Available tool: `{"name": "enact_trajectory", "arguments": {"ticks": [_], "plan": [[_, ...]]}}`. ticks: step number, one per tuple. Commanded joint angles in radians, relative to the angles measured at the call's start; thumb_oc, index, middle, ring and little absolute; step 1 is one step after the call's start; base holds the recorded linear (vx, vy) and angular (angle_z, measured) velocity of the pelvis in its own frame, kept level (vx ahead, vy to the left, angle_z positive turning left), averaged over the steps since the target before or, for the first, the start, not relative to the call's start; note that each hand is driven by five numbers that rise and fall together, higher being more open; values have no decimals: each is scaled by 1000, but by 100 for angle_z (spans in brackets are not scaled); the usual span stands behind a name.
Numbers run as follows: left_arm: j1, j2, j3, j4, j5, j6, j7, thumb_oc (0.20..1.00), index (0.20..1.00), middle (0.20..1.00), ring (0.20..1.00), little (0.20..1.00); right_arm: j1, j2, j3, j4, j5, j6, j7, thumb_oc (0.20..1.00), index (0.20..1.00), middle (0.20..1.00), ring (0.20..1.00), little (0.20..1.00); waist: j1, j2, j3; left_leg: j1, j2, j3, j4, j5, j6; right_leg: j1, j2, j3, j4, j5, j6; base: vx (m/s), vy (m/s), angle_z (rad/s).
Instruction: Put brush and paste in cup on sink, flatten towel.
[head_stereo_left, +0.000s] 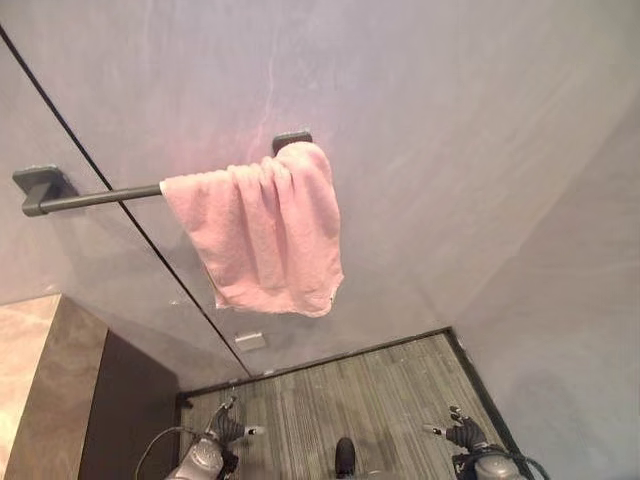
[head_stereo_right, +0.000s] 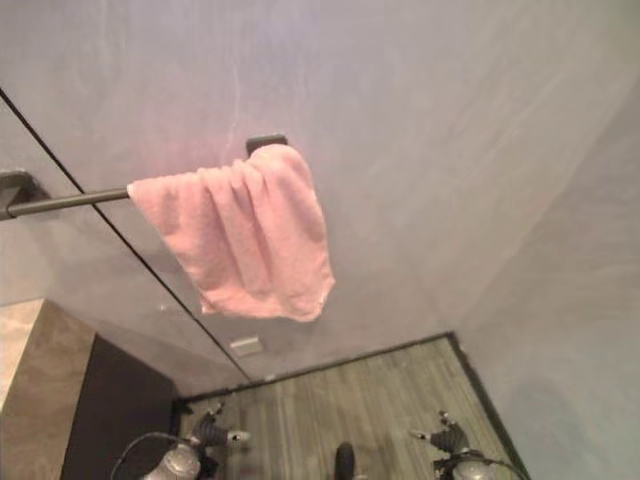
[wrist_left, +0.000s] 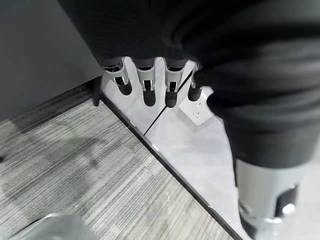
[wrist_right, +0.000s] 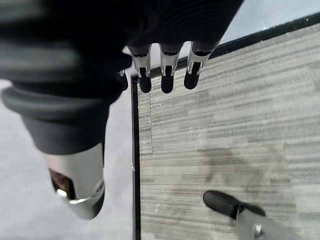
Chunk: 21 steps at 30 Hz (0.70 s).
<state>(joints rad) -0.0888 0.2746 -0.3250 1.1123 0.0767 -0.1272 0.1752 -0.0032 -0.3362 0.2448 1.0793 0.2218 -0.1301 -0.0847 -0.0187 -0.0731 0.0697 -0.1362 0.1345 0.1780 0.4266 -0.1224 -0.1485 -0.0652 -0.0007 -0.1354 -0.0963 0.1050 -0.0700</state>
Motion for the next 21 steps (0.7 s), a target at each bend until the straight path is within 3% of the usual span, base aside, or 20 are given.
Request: {"name": "enact_trajectory", "arguments": {"ticks": [1,2,4,6,7,10,13,15,17,18,19,20,21], "plan": [[-21,52,16,-29,-20,-17,38,1000,1000,1000,1000,1000,-7,-41,-42,-28,39,-27,-13,1000,1000,1000,1000,1000,8,7,4,38,-1,3,-315,175,52,19,-60,32,108,-62,168,136,120,12],[-16,52,18,-29,-23,-18,39,1000,1000,1000,1000,1000,-9,-39,-43,-21,42,-28,-13,1000,1000,1000,1000,1000,11,13,2,40,14,-13,-355,195,45,25,-64,36,113,-74,170,203,227,4],[-19,53,14,-23,-28,-22,48,1000,1000,1000,1000,1000,-6,-35,-49,-10,44,-27,-12,1000,1000,1000,1000,1000,19,31,-1,12,95,-25,-433,287,14,51,-93,45,117,-97,183,255,349,-18],[-19,56,14,-24,-27,-24,47,1000,1000,1000,1000,1000,-8,-32,-47,-7,42,-26,-11,1000,1000,1000,1000,1000,24,35,1,16,89,-44,-417,291,14,60,-95,57,122,-102,186,186,281,-16],[-12,64,5,-44,-16,-26,33,1000,1000,1000,1000,1000,-4,-19,-44,1,40,-21,6,1000,1000,1000,1000,1000,22,40,-9,21,65,-45,-397,249,22,74,-124,64,130,-107,203,130,233,-23],[-10,74,-9,-58,0,-30,21,1000,1000,1000,1000,1000,3,-13,-48,4,36,-18,9,1000,1000,1000,1000,1000,20,34,-13,20,29,-43,-371,205,41,74,-164,78,136,-87,219,118,306,-27],[-14,95,-18,-105,5,-35,15,1000,1000,1000,1000,1000,-8,8,-52,-21,59,-18,12,1000,1000,1000,1000,1000,22,25,-7,13,-22,-26,-338,156,71,47,-215,114,142,-35,241,32,330,-21],[-26,107,-21,-124,12,-38,24,1000,1000,1000,1000,1000,-25,27,-43,-38,67,-21,10,1000,1000,1000,1000,1000,23,16,-3,9,-51,-10,-333,136,87,21,-244,128,136,41,255,-24,266,-20],[-21,118,-11,-155,3,-36,28,1000,1000,1000,1000,1000,-34,40,-29,-61,72,-25,12,1000,1000,1000,1000,1000,31,18,-2,14,-54,5,-342,133,96,-2,-235,126,147,52,254,27,262,-31],[5,137,-6,-221,-6,-38,11,1000,1000,1000,1000,1000,-22,39,-13,-107,83,-32,32,1000,1000,1000,1000,1000,26,25,-4,36,-70,-2,-369,138,109,-8,-162,173,209,12,239,76,258,-45],[5,137,-6,-222,-6,-38,11,1000,1000,1000,1000,1000,-22,39,-12,-107,83,-32,32,1000,1000,1000,1000,1000,26,25,-6,34,-70,-2,-370,141,109,-12,-162,174,209,14,239,160,325,-28],[27,148,-6,-265,-6,-41,-12,1000,1000,1000,1000,1000,6,30,-7,-161,99,-47,51,1000,1000,1000,1000,1000,21,30,-11,58,-88,-24,-408,162,114,-20,-78,225,227,-33,229,90,145,-5],[29,148,-6,-266,-6,-41,-12,1000,1000,1000,1000,1000,7,30,-6,-162,99,-46,51,1000,1000,1000,1000,1000,20,30,-11,62,-88,-24,-411,162,114,-18,-78,224,229,-36,229,163,204,22]]}}
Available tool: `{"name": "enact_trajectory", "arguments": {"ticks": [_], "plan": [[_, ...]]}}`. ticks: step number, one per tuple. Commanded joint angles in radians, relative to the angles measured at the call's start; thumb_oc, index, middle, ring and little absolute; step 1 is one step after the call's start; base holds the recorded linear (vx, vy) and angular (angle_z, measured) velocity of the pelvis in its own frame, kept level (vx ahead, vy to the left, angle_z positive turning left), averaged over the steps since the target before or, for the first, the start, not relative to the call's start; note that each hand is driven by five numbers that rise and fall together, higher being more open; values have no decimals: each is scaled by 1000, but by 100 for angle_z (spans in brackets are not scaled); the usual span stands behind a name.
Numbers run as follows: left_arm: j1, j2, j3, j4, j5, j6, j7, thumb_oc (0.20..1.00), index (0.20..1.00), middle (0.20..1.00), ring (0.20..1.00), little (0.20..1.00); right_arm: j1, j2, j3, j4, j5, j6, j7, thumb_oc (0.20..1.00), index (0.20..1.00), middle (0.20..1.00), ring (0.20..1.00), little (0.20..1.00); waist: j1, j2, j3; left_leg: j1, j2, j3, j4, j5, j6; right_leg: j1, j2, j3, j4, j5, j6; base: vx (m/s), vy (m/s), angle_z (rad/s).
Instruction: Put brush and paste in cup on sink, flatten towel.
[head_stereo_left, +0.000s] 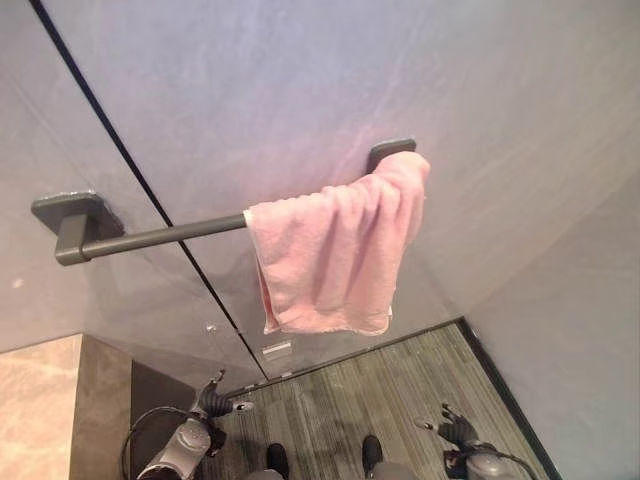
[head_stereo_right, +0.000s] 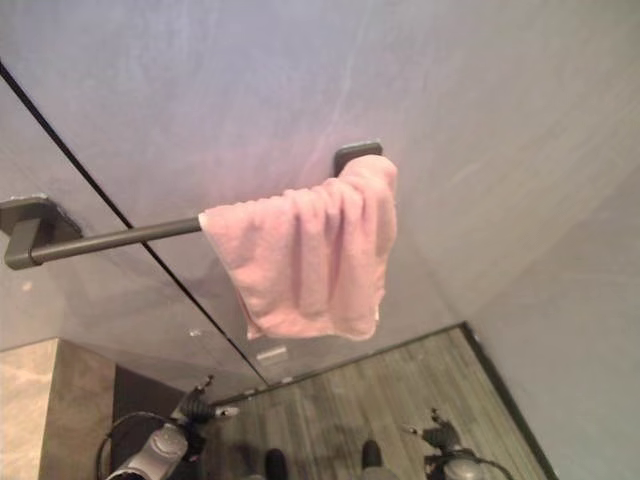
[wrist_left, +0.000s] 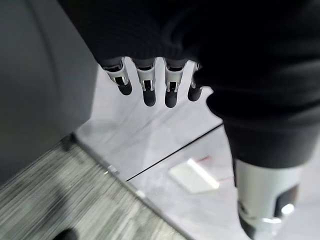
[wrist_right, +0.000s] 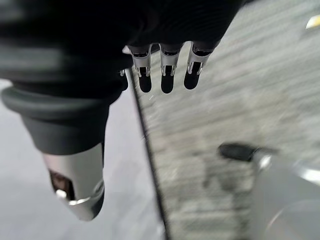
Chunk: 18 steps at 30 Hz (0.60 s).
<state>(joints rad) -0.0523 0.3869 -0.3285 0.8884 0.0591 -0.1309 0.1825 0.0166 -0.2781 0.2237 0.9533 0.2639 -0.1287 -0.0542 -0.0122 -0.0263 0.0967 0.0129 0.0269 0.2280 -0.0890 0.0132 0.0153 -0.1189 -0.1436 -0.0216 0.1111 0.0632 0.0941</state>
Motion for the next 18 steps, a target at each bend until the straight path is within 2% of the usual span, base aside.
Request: {"name": "enact_trajectory", "arguments": {"ticks": [1,9,10,13,18], "plan": [[10,49,-3,-99,12,-49,-38,1000,1000,1000,1000,1000,15,-39,8,-72,85,-58,36,1000,1000,1000,1000,1000,10,-15,-36,-69,7,-95,84,40,-49,22,94,119,-3,-5,53,74,56,47],[82,97,8,-281,-18,-72,-86,1000,1000,1000,1000,1000,37,-96,-51,-97,124,-69,63,1000,1000,1000,1000,1000,16,-26,-42,-35,-3,-127,83,50,-57,74,76,65,-48,23,58,75,-31,44],[158,155,14,-398,-42,-103,-137,1000,1000,1000,1000,1000,63,-152,-121,-127,163,-87,94,1000,1000,1000,1000,1000,20,-28,-53,-19,4,-134,78,57,-65,95,80,54,-59,23,54,92,-78,2],[189,192,4,-434,-38,-117,-163,1000,1000,1000,1000,1000,71,-182,-146,-133,186,-96,120,1000,1000,1000,1000,1000,20,-29,-56,-8,9,-145,71,60,-71,108,85,44,-62,15,50,75,-98,10],[230,302,5,-542,-70,-159,-198,1000,1000,1000,1000,1000,81,-294,-205,-211,236,-124,148,1000,1000,1000,1000,1000,22,-28,-59,2,28,-169,46,80,-92,122,95,10,-76,-6,38,29,-103,10]]}}
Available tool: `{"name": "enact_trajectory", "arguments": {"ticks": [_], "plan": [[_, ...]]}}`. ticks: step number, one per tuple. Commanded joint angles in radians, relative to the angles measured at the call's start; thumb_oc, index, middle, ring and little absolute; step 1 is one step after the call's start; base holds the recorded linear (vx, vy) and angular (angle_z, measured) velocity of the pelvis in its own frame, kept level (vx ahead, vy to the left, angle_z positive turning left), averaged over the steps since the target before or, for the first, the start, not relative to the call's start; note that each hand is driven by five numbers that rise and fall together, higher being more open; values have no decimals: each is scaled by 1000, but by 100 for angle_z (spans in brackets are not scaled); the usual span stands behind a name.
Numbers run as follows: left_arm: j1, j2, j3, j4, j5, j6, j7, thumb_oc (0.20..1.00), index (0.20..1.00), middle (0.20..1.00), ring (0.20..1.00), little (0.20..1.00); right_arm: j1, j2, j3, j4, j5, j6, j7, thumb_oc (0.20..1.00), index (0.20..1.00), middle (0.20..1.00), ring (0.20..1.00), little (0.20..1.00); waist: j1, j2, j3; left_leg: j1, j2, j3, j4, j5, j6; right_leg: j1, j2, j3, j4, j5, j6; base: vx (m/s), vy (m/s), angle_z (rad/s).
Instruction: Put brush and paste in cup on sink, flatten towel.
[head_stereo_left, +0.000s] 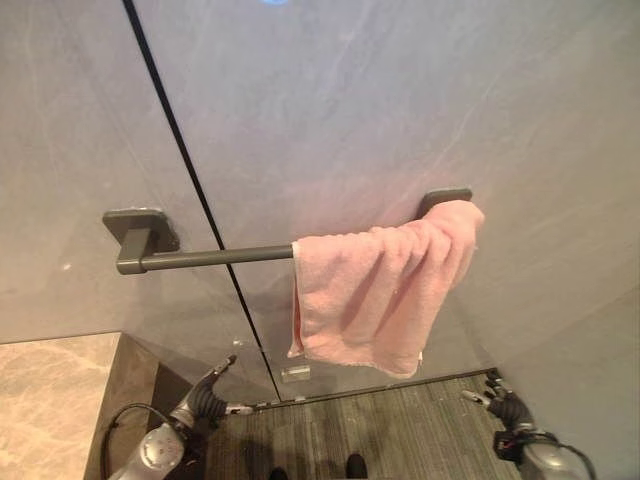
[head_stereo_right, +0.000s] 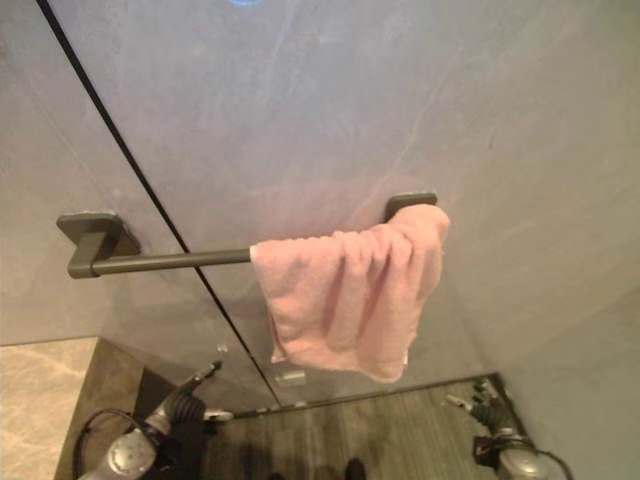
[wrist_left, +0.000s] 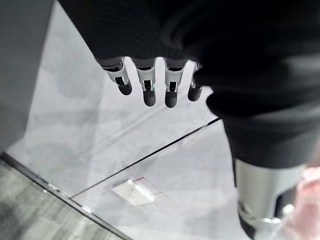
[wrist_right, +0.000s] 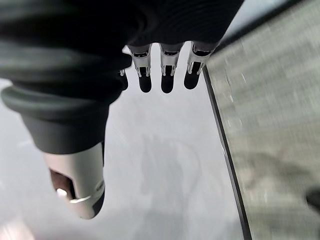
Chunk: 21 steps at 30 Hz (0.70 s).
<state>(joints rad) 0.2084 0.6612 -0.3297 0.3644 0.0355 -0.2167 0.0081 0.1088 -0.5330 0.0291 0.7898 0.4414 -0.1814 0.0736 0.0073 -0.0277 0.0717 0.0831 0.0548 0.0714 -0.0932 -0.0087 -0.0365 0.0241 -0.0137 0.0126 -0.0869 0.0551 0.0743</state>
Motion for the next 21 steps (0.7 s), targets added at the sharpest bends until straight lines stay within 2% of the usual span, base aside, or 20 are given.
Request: {"name": "enact_trajectory", "arguments": {"ticks": [1,4,8,13,17,19,21], "plan": [[-28,51,2,-36,-62,-83,-32,1000,1000,1000,1000,1000,-8,-72,-12,-72,64,-75,32,1000,1000,1000,1000,1000,4,-27,-33,-68,3,-16,47,107,-44,-20,-33,-31,120,0,56,-5,-97,25],[-11,147,-4,-136,-101,-108,-73,1000,1000,1000,1000,1000,22,-150,-37,-146,110,-88,71,1000,1000,1000,1000,1000,-1,-24,-31,-66,11,-27,31,119,-55,-16,-31,-48,111,-4,51,-1,-83,20],[-25,186,-11,-199,-148,-121,-96,1000,1000,1000,1000,1000,19,-166,-8,-201,189,-90,116,1000,1000,1000,1000,1000,0,-20,-40,-64,14,-25,20,125,-60,-2,-33,-57,79,-1,50,9,-38,10],[-51,170,-18,-217,-171,-118,-99,1000,1000,1000,1000,1000,-12,-167,60,-265,192,-80,136,1000,1000,1000,1000,1000,4,-17,-45,-64,13,-19,16,124,-62,6,-36,-57,57,6,50,0,-6,0],[-168,32,-53,-155,-169,-100,-53,1000,1000,1000,1000,1000,-151,-100,222,-327,147,-66,114,1000,1000,1000,1000,1000,14,-11,-56,-56,11,-7,6,119,-63,18,-38,-50,36,7,44,0,0,0],[-187,7,-60,-144,-163,-98,-45,1000,1000,1000,1000,1000,-173,-84,239,-335,146,-62,108,1000,1000,1000,1000,1000,13,-9,-57,-57,10,-5,6,116,-63,19,-38,-49,32,8,44,0,0,0],[-241,-69,-84,-116,-152,-87,-20,1000,1000,1000,1000,1000,-233,-22,283,-330,138,-57,89,1000,1000,1000,1000,1000,15,-9,-61,-61,9,-1,6,110,-64,20,-40,-49,22,12,43,0,0,0]]}}
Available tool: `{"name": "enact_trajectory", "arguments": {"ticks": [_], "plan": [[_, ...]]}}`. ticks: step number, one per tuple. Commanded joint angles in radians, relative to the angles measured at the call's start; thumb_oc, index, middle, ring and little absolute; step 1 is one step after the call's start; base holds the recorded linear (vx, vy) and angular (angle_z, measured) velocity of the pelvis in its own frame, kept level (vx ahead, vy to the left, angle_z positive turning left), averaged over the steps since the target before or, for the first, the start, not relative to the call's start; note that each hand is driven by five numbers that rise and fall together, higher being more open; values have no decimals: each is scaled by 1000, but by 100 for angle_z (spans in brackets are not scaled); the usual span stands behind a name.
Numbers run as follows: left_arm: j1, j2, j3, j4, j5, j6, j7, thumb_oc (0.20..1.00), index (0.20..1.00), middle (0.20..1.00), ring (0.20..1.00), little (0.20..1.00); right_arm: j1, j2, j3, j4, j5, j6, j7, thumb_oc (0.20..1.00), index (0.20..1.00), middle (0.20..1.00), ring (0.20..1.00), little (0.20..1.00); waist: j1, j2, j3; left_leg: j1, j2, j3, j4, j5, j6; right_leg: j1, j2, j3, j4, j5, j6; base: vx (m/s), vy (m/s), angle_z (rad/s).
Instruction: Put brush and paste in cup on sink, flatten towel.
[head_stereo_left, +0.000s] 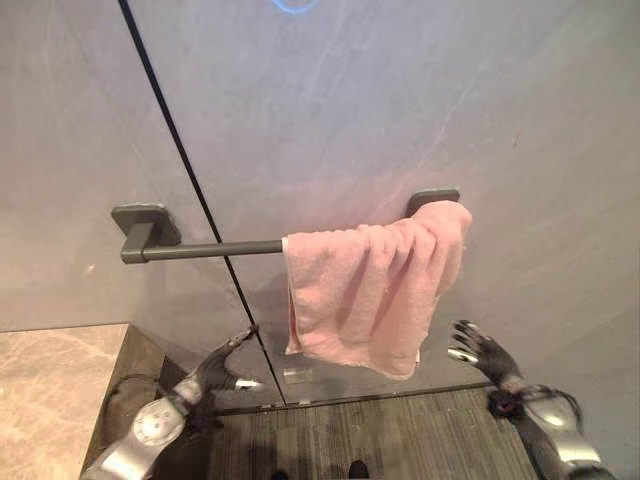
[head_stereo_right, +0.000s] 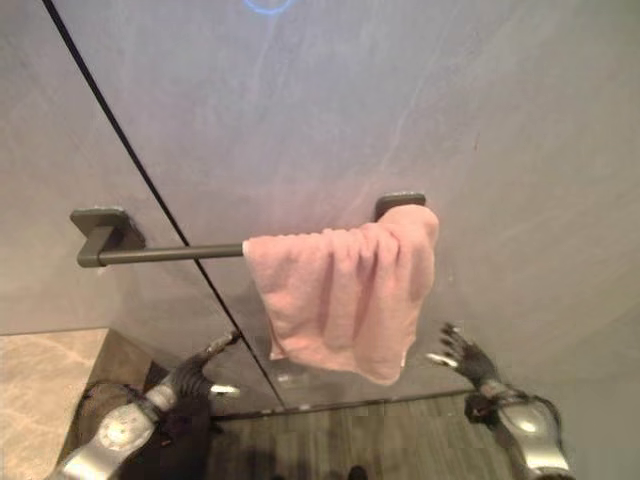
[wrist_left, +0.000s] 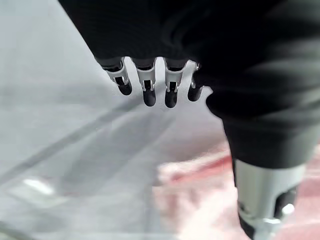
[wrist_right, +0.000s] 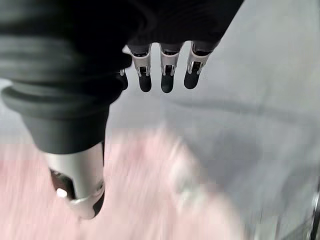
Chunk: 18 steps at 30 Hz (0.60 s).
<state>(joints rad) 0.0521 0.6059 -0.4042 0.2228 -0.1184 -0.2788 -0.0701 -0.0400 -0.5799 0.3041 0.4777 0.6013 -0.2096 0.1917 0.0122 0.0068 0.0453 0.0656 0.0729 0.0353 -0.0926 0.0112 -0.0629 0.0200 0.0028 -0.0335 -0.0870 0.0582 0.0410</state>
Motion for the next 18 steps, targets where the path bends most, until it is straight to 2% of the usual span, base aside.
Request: {"name": "enact_trajectory", "arguments": {"ticks": [1,5,7,12,13,14,15,18], "plan": [[-85,-14,-10,26,2,-26,58,1000,1000,1000,1000,1000,-85,25,8,-18,-22,-29,-30,1000,1000,1000,1000,1000,10,-43,-34,-43,-9,35,5,90,-37,24,-57,-3,22,9,77,0,0,0],[-116,-62,-27,39,13,-21,79,1000,1000,1000,1000,1000,-118,64,41,-36,-29,-21,-44,1000,1000,1000,1000,1000,10,-45,-35,-49,-11,39,5,81,-37,23,-59,1,12,16,77,0,0,0],[-130,-118,-42,60,-62,-4,73,1000,1000,1000,1000,1000,-147,91,72,-49,-35,-11,-55,1000,1000,1000,1000,1000,11,-47,-39,-54,-11,44,5,75,-36,16,-61,10,1,24,80,-9,0,-2],[-157,-167,-73,57,-109,3,70,1000,1000,1000,1000,1000,-189,114,101,-68,-54,-10,-75,1000,1000,1000,1000,1000,10,-48,-41,-60,-7,60,5,69,-34,-1,-65,28,0,31,90,-18,4,-10],[-167,-175,-81,61,-114,5,70,1000,1000,1000,1000,1000,-198,118,108,-74,-58,-10,-78,843,843,843,843,843,9,-49,-41,-59,-5,64,5,68,-34,-2,-64,31,0,32,91,-3,1,-20],[-170,-176,-86,60,-121,6,66,539,539,539,539,539,-199,123,111,-77,-61,-8,-81,200,200,200,200,200,9,-50,-42,-59,-4,67,5,67,-34,-3,-64,33,0,32,91,7,-2,-10],[-174,-181,-90,62,-142,7,63,200,200,200,200,200,-199,134,107,-87,-71,-7,-98,200,200,200,200,200,5,-53,-43,-56,-2,71,5,66,-35,-2,-63,37,0,35,93,10,1,-8],[-180,-186,-93,70,-153,6,65,200,200,200,200,200,-193,143,103,-99,-61,-8,-100,200,200,200,200,200,1,-54,-45,-53,-1,73,5,65,-36,-2,-62,39,0,36,94,1,0,-4]]}}
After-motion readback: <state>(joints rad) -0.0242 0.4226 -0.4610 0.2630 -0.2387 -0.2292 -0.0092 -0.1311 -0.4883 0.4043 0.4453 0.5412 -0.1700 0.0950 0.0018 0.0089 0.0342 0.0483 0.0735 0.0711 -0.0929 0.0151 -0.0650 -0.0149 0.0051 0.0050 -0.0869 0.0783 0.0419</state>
